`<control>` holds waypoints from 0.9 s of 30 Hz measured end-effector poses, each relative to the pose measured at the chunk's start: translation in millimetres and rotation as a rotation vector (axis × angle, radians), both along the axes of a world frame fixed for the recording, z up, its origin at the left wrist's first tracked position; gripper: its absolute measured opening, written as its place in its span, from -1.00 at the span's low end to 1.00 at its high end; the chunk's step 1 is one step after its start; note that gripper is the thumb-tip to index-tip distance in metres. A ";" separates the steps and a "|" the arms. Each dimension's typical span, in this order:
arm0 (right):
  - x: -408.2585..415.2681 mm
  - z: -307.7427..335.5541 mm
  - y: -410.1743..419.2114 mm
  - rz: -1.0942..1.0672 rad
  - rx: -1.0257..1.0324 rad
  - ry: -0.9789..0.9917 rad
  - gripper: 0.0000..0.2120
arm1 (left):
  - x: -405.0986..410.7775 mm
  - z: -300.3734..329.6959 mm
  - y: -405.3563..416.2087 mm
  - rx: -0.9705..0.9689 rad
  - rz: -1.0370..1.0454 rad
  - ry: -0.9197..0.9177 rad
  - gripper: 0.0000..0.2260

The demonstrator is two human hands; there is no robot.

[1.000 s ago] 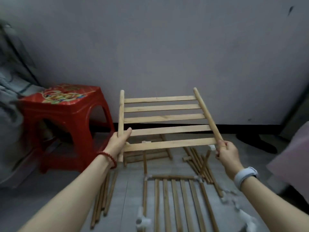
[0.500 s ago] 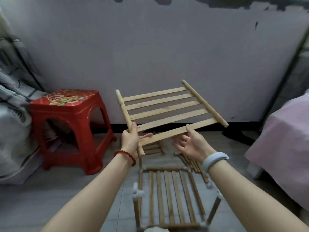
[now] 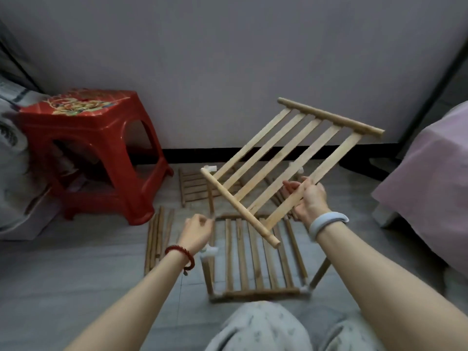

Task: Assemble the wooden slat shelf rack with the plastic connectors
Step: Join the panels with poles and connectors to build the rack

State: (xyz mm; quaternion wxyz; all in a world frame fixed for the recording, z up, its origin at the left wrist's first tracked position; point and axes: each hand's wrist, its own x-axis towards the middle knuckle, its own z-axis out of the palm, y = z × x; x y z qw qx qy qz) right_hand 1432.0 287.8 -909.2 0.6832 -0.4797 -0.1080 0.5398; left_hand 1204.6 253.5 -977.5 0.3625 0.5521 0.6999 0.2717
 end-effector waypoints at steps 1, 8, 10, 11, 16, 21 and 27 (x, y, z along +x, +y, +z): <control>5.0 -4.6 -0.7 -0.006 -0.006 -0.077 -0.81 | -2.6 -13.8 -4.5 -0.043 0.018 0.062 -0.68; 44.8 -29.2 7.7 0.032 -0.075 -0.504 -0.77 | 24.0 -66.1 -1.1 -0.141 0.215 -0.022 -0.58; 48.2 -34.7 8.4 0.053 -0.087 -0.548 -0.77 | 21.0 -66.5 6.2 -0.092 0.200 -0.016 -0.61; 49.1 -36.5 8.3 0.063 -0.089 -0.566 -0.76 | 16.4 -67.0 10.3 -0.078 0.178 -0.003 -0.61; 51.0 -43.4 8.2 0.082 -0.107 -0.500 -0.80 | 0.3 -66.9 28.6 -0.067 0.184 -0.003 -0.60; 34.5 -42.9 13.3 0.057 -0.089 -0.063 -0.80 | 6.7 -66.8 20.9 -0.058 0.176 -0.046 -0.62; 21.1 -41.7 11.7 0.100 -0.028 0.241 -0.78 | 0.1 -68.9 15.0 -0.105 0.082 -0.089 -0.61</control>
